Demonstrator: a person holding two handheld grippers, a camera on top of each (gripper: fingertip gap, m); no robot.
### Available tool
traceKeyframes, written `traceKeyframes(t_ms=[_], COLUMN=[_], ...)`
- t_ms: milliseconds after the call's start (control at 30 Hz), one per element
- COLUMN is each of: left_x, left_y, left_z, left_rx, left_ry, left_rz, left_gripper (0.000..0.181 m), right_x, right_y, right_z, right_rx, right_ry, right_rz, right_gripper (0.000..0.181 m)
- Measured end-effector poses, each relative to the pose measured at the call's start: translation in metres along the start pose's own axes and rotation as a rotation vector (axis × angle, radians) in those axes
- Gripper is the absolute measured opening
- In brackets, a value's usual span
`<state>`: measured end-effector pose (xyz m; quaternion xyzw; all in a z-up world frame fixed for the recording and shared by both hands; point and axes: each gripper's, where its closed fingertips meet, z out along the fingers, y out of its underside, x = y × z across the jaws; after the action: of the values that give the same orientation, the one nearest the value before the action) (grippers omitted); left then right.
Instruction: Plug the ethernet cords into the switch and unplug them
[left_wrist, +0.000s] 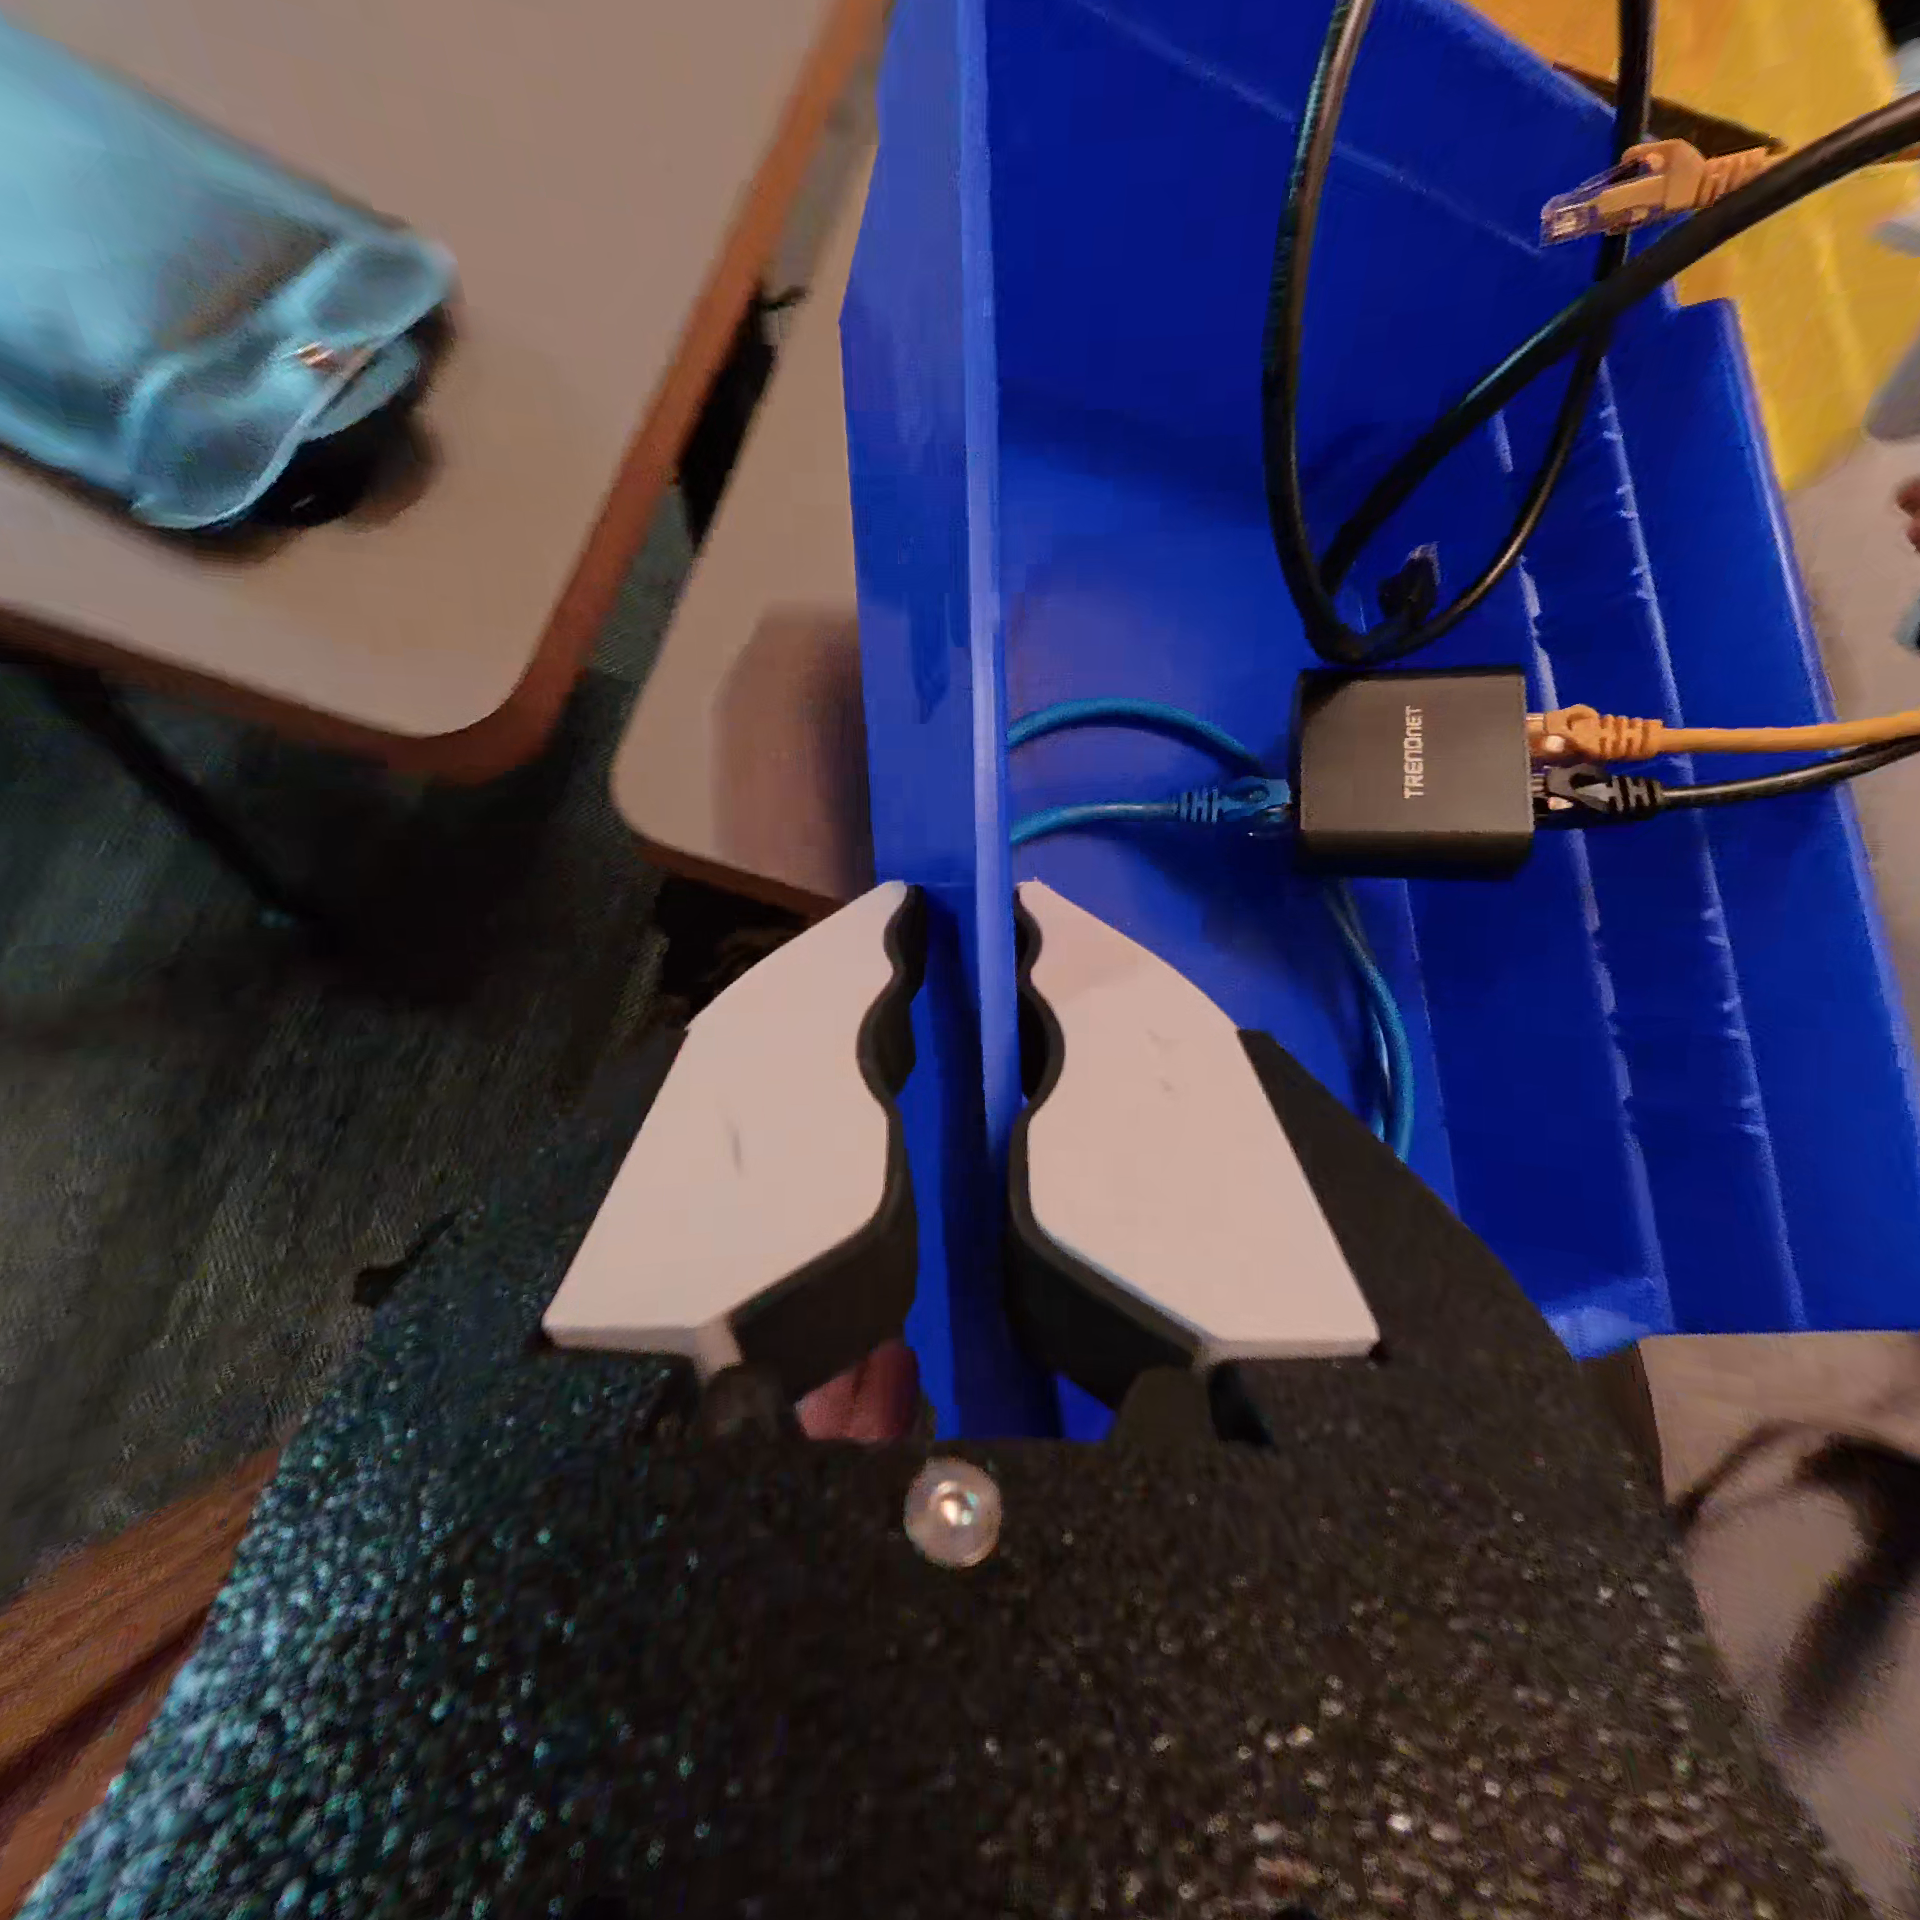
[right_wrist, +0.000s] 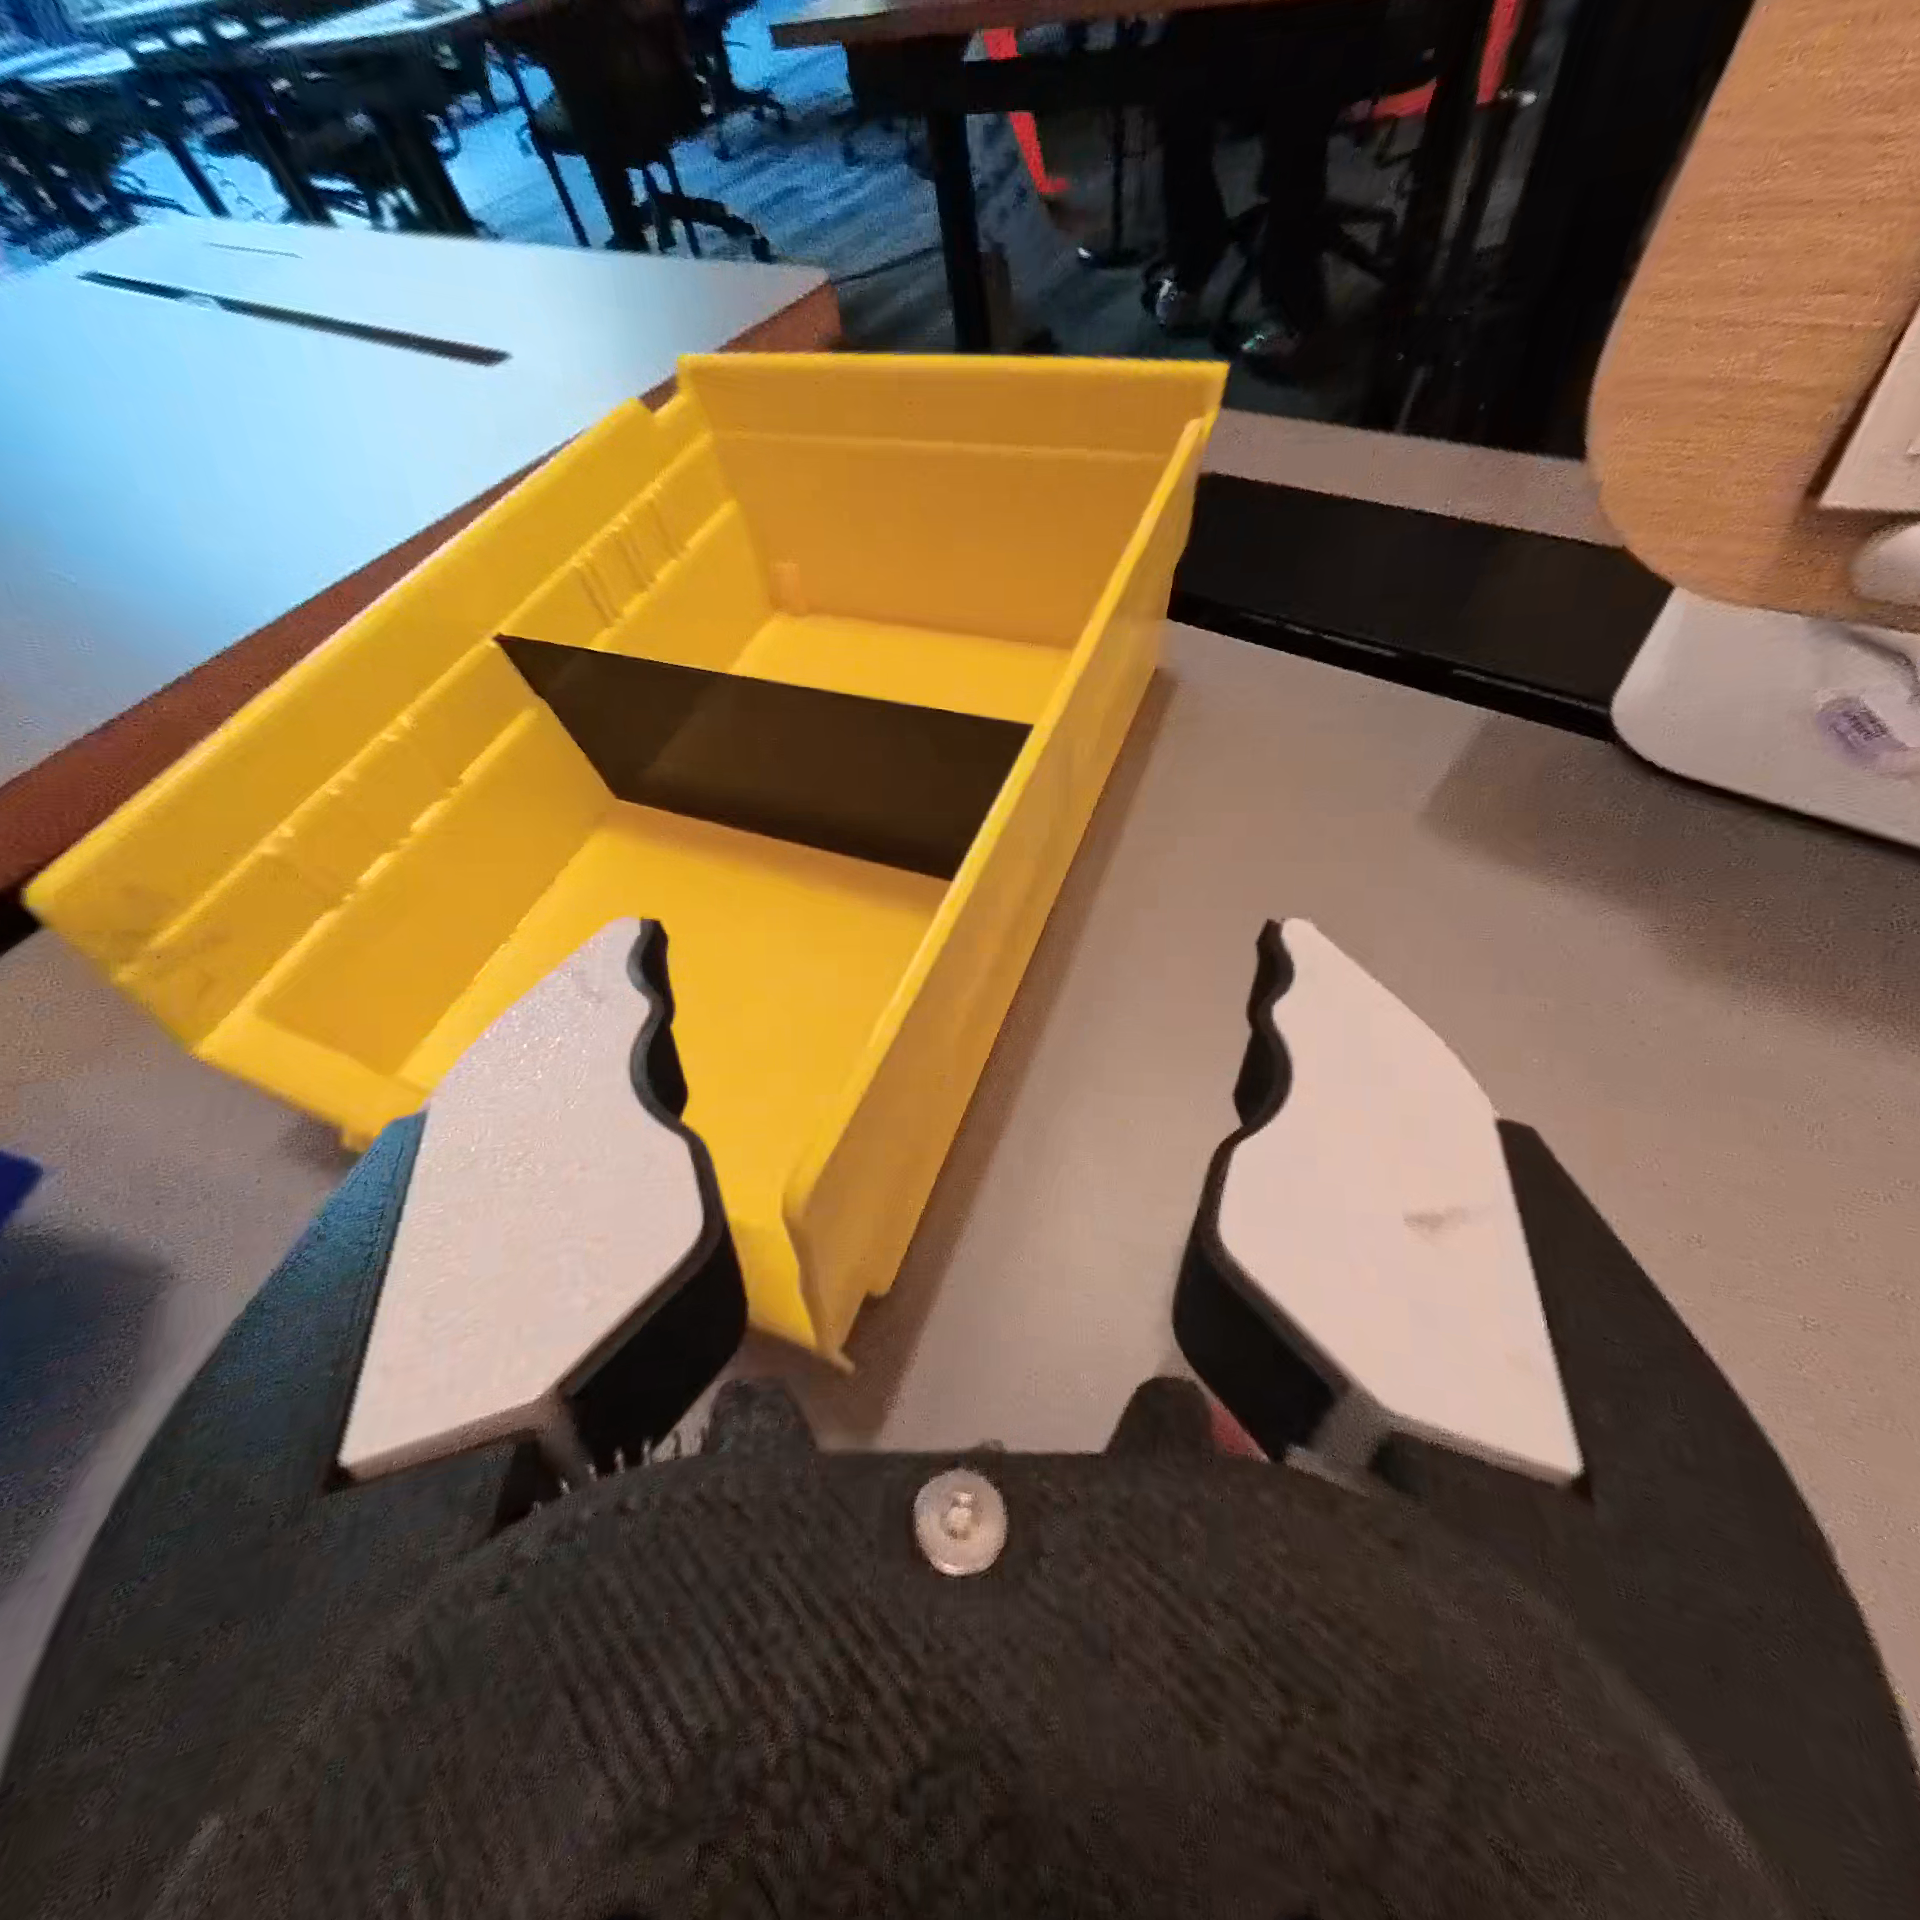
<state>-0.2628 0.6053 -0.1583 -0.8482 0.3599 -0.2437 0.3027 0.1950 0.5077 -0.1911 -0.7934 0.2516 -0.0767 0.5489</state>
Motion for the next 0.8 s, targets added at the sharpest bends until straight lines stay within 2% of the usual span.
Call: traceKeyframes(t_ms=[67,100,133,167,333,433,500,633,733,800], left_x=[-0.018,-0.023,-0.027,-0.030,-0.038,-0.040,-0.040,-0.028,-0.007,0.012], left_y=[0.004,0.006,0.008,0.010,0.012,0.009,0.005,-0.011,-0.028,-0.042], left_z=[0.002,0.003,0.004,0.005,0.015,0.023,0.029,0.047,0.071,0.091], left_rx=[0.017,0.024,0.026,0.020,-0.003,0.005,0.015,0.044,0.052,0.052], left_ry=[-0.058,-0.070,-0.079,-0.091,-0.098,-0.085,-0.055,-0.003,0.033,0.067], left_rz=[-0.066,-0.094,-0.104,-0.101,-0.093,-0.100,-0.119,-0.132,-0.115,-0.092], left_gripper=[0.014,0.015,0.015,0.015,0.014,0.014,0.014,0.015,0.015,0.016], right_x=[-0.002,-0.004,-0.009,-0.007,0.025,0.035,0.042,0.061,0.102,0.144], right_y=[0.004,0.008,0.012,0.014,0.007,0.007,0.007,-0.001,0.000,0.000], right_z=[0.019,0.025,0.030,0.033,0.022,0.001,-0.025,-0.107,-0.170,-0.213], right_rx=[-0.001,-0.007,-0.018,-0.009,0.044,0.032,0.042,0.124,0.144,0.170], right_ry=[0.023,0.015,-0.032,-0.035,-0.010,-0.142,-0.168,-0.161,-0.172,-0.147], right_rz=[-0.015,-0.019,-0.036,-0.053,-0.085,-0.101,-0.164,-0.305,-0.271,-0.219], right_gripper=[0.093,0.072,0.042,0.034,0.003,0.002,0.002,0.001,0.001,0.001])
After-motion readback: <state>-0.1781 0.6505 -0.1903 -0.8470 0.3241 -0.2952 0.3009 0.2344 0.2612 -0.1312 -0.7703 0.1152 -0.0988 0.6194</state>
